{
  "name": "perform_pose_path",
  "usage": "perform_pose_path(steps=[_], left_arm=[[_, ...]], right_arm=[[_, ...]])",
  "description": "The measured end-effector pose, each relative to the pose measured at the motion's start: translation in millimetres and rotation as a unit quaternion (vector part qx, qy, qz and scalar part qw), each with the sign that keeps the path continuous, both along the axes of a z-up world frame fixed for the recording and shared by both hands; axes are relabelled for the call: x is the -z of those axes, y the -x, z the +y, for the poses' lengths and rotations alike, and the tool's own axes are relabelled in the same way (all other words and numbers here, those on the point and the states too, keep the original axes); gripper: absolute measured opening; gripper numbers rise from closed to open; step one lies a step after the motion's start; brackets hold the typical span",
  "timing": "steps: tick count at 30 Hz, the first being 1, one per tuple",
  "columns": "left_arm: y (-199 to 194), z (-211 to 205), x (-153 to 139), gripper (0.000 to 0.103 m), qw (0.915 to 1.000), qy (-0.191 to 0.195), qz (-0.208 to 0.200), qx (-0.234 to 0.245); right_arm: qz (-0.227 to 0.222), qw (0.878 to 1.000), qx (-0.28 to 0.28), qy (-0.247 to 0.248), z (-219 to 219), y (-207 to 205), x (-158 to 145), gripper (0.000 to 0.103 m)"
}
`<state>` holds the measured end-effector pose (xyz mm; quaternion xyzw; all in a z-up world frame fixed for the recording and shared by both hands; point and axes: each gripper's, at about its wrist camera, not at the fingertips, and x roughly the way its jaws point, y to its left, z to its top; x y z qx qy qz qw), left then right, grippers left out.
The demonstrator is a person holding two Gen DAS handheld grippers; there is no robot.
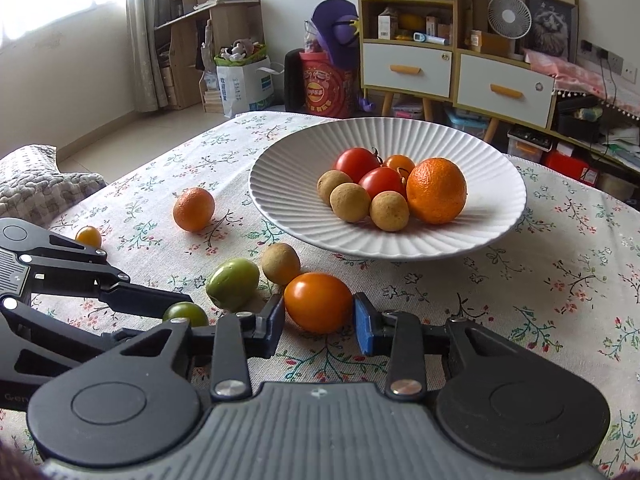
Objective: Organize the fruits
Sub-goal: 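Grasp a green tomato with the left tool while the right tool grasps an orange tomato, then carry both tomatoes into the white plate and open both tools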
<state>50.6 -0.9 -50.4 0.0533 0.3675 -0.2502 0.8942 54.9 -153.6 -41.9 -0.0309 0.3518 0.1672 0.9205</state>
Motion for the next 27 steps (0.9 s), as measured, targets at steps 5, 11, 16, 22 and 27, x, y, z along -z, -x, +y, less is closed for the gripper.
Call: perform_pose_path(steps=[5, 11, 16, 22, 27], left_arm=[[-1.0, 2.7, -2.3, 0.026, 1.0, 0.004, 0.006, 0.0], [-1.6, 9.8, -7.6, 0.025, 0.9999, 0.009, 0.011, -0.008], [-2.7, 15.3, -12.9, 0.025, 0.9997, 0.018, 0.013, -0.011], [-3.4, 20.7, -21.2, 0.025, 0.9994, 0.03, 0.005, -0.016], [-7.1, 22.7, -28.9, 0.025, 0.9989, 0.038, -0.005, -0.026]], right_arm=[[0.006, 1.0, 0.002, -0.003, -1.1, 0.9, -2.5, 0.033], [0.011, 1.0, -0.001, -0.008, -2.0, 4.6, -6.0, 0.033], [0.013, 1.0, -0.004, -0.01, -1.8, 8.6, -9.7, 0.033], [-0.001, 1.0, -0.006, -0.021, -5.3, 13.2, -22.4, 0.033], [-0.017, 0.999, 0.003, -0.033, -11.6, 10.4, -33.0, 0.033]])
